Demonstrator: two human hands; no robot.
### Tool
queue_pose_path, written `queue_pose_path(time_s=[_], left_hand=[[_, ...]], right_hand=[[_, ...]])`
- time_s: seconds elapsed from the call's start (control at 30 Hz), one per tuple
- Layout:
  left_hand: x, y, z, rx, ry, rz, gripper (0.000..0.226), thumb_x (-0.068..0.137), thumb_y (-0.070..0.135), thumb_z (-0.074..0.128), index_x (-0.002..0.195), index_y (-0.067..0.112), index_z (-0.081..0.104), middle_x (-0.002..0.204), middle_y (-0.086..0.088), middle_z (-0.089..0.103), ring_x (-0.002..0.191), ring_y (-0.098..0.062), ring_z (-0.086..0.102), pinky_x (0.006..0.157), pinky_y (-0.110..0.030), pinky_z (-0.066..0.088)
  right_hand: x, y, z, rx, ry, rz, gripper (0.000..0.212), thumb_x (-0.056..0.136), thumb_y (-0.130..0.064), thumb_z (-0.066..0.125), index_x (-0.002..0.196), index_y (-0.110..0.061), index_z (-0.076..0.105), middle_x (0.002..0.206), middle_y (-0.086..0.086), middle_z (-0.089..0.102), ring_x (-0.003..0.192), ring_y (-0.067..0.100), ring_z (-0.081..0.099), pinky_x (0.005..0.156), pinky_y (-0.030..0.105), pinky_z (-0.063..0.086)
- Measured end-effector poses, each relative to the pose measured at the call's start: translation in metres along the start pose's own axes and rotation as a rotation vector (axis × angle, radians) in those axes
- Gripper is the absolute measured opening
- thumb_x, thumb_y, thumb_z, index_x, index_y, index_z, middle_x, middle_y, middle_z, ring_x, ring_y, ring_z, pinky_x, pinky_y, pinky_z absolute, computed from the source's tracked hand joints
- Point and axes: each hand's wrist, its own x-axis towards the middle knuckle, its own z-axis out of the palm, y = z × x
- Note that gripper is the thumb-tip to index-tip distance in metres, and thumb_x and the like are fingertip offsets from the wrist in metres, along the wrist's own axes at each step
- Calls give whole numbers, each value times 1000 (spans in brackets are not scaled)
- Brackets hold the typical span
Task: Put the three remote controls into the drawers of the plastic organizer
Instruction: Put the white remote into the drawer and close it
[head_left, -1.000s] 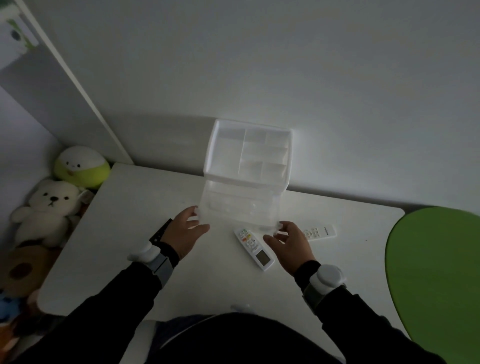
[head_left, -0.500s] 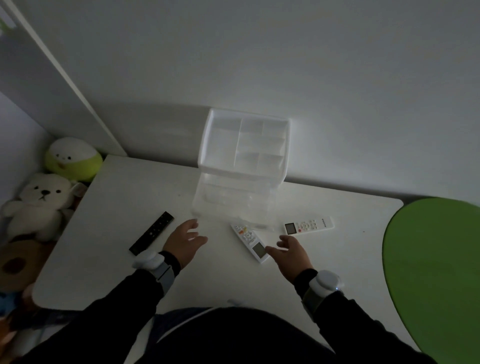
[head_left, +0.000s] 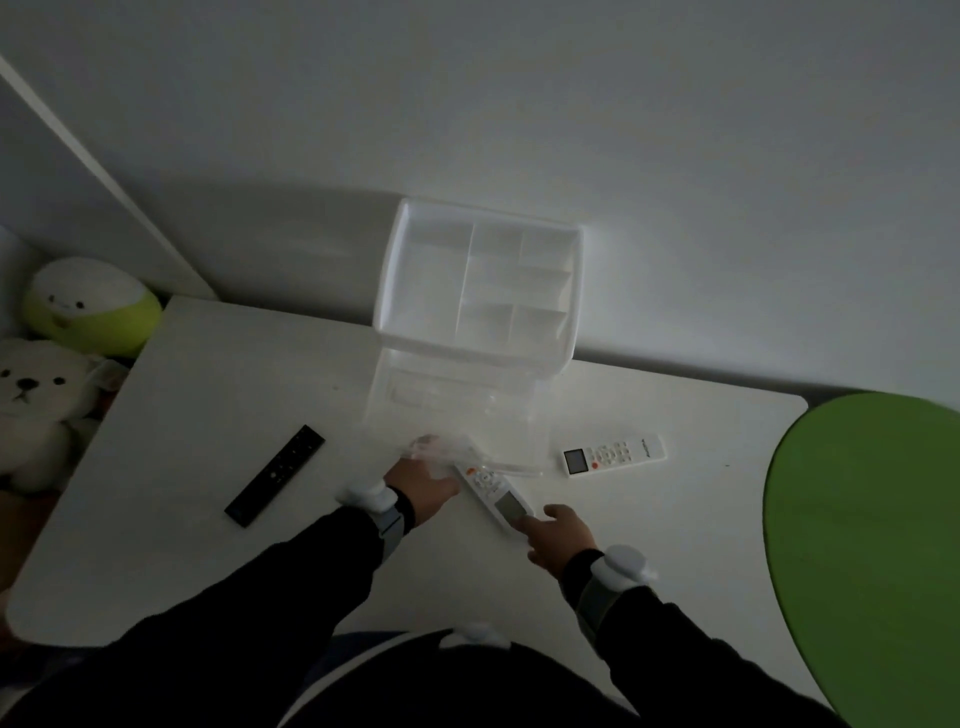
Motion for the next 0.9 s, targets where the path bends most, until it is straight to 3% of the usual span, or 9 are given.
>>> queue_pose_path(time_s=[0.07,0.17,0.3,0.4,0.47,0.53,0.6,0.7,0.9], left_hand=[[5,8,4,69,-26,46,72,81,27,58,145,15,28,158,-7,21,147,-22,18,118,-25,13],[10,17,9,152,-98,99,63,92,21,50,147,11,21,160,-9,11,149,-22,8,119,-26,4],[8,29,8,60,-70,74,48,87,11,56,131,-4,46,140,-22,47,130,-30,45,104,-30,32],[6,25,4,25,-105,71,31,83,12,57,108,-8,59,102,-20,62,101,-26,59,83,-29,41],[6,14,3,33,-108,71,17,80,18,58,93,8,64,92,-6,64,93,-20,62,79,-21,39],[-1,-1,4,35,-84,11,26,72,34,58,92,18,64,95,-1,67,97,-19,64,79,-21,41],[-12,-14,8,103,-103,-49,53,71,43,55,115,14,60,122,-8,64,118,-24,58,93,-26,43],[-30,-27,13,120,-128,-147,83,72,46,51,144,9,35,151,-11,39,138,-25,40,114,-29,30],[-58,-37,10,12,-7,-140,56,82,31,57,135,11,51,140,-9,54,127,-22,51,98,-18,34]], right_hand=[[7,3,5,47,-1,21,111,45,-52,74,142,-9,41,123,23,64,90,27,61,89,45,57],[-16,-16,7,126,-10,64,102,58,-36,78,145,-6,35,119,28,63,79,30,60,68,38,51],[-6,-18,11,119,-14,76,105,50,-41,73,144,-9,37,121,21,64,85,30,63,69,38,54],[-16,-27,7,186,-55,116,71,56,-31,74,121,-19,46,96,16,60,71,28,57,60,34,50],[-21,-28,4,213,-91,140,35,68,-18,71,97,-15,51,81,14,54,60,24,53,54,32,49],[-22,-21,1,172,-83,161,12,78,-16,69,81,-13,57,80,11,59,67,24,60,66,36,58],[-24,-14,-4,160,-82,171,9,83,-11,64,76,-13,58,78,7,60,72,24,61,78,37,59],[-26,-8,-8,97,-78,121,7,87,-3,60,91,-7,64,79,6,61,74,21,63,79,36,59],[-46,-15,-13,393,-94,93,26,86,9,60,111,1,62,80,19,62,63,27,61,51,27,58]])
